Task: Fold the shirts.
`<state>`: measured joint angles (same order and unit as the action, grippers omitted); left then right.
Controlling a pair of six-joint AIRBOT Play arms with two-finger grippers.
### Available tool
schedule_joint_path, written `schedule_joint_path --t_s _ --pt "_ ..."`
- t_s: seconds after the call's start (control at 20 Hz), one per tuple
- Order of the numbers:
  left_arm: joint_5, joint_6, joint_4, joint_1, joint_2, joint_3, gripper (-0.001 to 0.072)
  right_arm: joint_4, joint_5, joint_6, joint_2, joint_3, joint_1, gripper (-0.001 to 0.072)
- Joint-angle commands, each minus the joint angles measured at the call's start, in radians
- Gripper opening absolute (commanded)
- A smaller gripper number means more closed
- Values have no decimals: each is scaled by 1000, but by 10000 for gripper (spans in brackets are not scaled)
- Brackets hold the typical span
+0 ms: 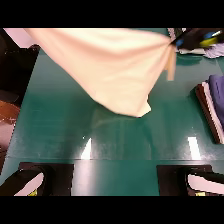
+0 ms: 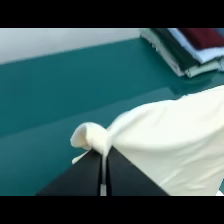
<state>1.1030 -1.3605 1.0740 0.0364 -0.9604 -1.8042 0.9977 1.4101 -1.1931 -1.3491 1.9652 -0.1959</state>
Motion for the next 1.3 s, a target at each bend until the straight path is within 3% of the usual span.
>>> schedule_joint_path --t_s 0.0,0.35,0.55,0.85,1.1,1.25 --pt "68 -1 -6 0 0 -269 26 1 -66 -30 161 102 36 10" --pt "-31 -2 -87 0 122 -338 25 1 -120 -41 418 101 188 9" --pt "-28 -1 -91 0 140 -327 25 -3 -114 -56 458 101 314 10" --pt "34 -1 18 0 90 29 25 -2 27 -100 217 67 231 9" --pt "40 9 53 0 -78 369 26 2 -21 -100 -76 -138 93 10" --pt "-74 53 79 0 -236 502 26 1 -156 -99 -253 -214 53 9"
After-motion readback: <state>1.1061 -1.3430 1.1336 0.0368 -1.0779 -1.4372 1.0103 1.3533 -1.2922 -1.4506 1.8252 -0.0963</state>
